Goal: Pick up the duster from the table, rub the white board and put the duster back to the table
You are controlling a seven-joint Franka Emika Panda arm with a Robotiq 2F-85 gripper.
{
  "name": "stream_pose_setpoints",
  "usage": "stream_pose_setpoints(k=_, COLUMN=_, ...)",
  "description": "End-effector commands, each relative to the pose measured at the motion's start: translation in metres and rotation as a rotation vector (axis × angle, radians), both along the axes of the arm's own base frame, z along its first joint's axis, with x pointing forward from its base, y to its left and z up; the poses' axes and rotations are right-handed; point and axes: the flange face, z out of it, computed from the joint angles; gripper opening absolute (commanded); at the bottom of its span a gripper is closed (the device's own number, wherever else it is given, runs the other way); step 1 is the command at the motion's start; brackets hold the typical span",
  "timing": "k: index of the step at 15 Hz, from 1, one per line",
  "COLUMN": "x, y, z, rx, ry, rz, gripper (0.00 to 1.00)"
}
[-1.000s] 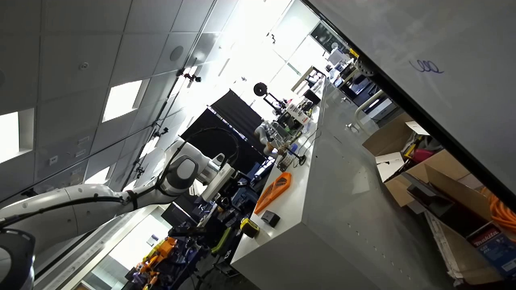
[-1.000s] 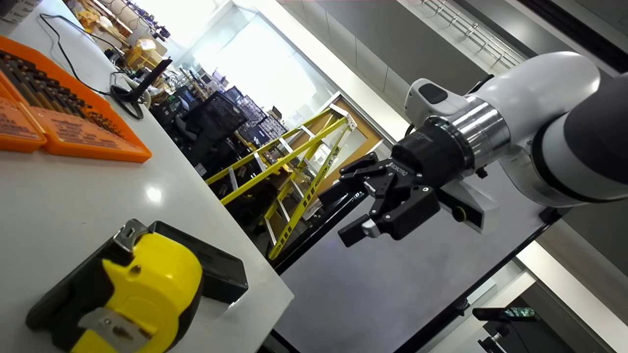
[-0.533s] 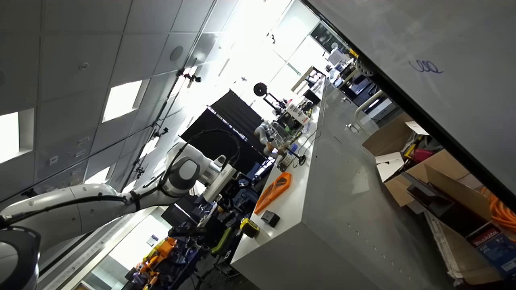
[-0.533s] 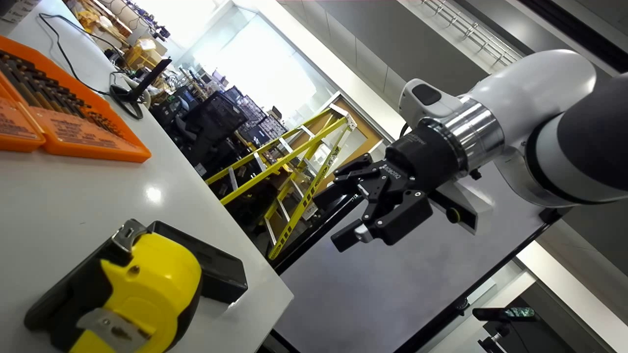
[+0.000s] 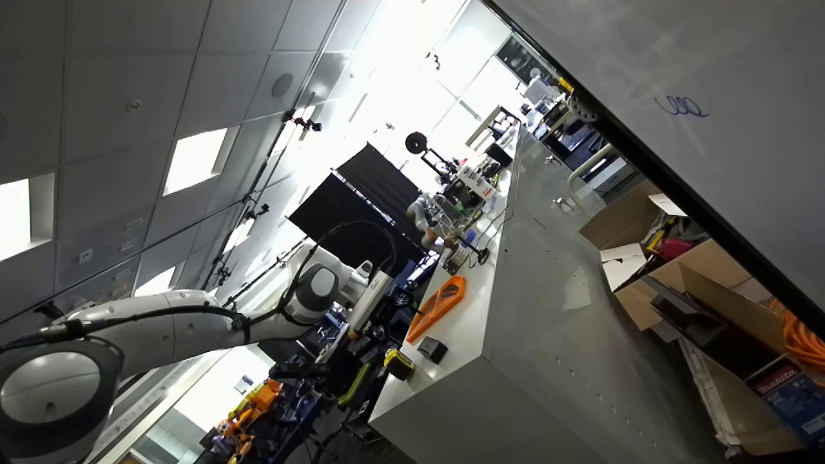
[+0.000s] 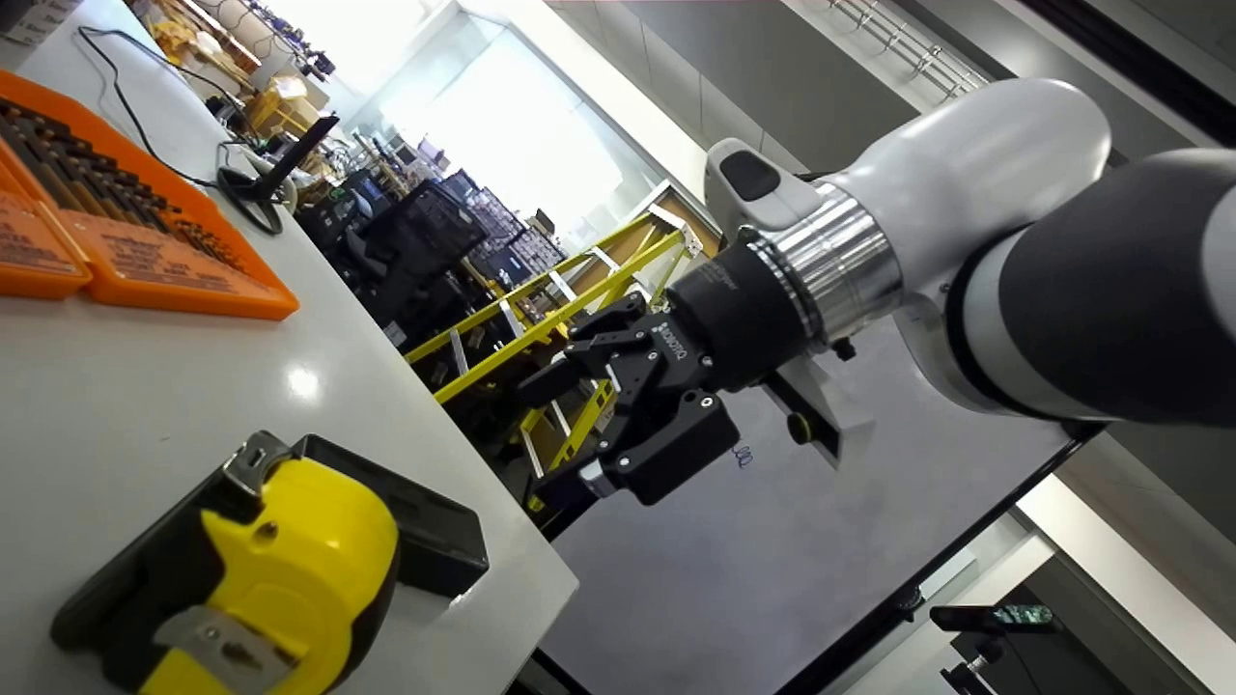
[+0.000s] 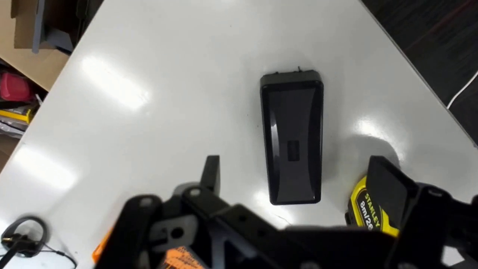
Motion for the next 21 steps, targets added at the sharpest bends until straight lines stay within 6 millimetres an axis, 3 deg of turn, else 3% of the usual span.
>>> stream_pose_setpoints(k=1, x=0.02, y=0.01, z=-0.008, rx=0.024, ry=-0.015, rz=0.021, gripper=1.0)
stream_pose_setpoints(k=11, x=0.03, y=0.036, z=-0.037, rx=0.088, ry=0.083, rz=0.062, gripper=1.0)
stream_pose_setpoints(k=21, x=0.012, y=0.048, z=-0.044, rx=0.015, ry=0.118, rz=0.069, gripper=1.0)
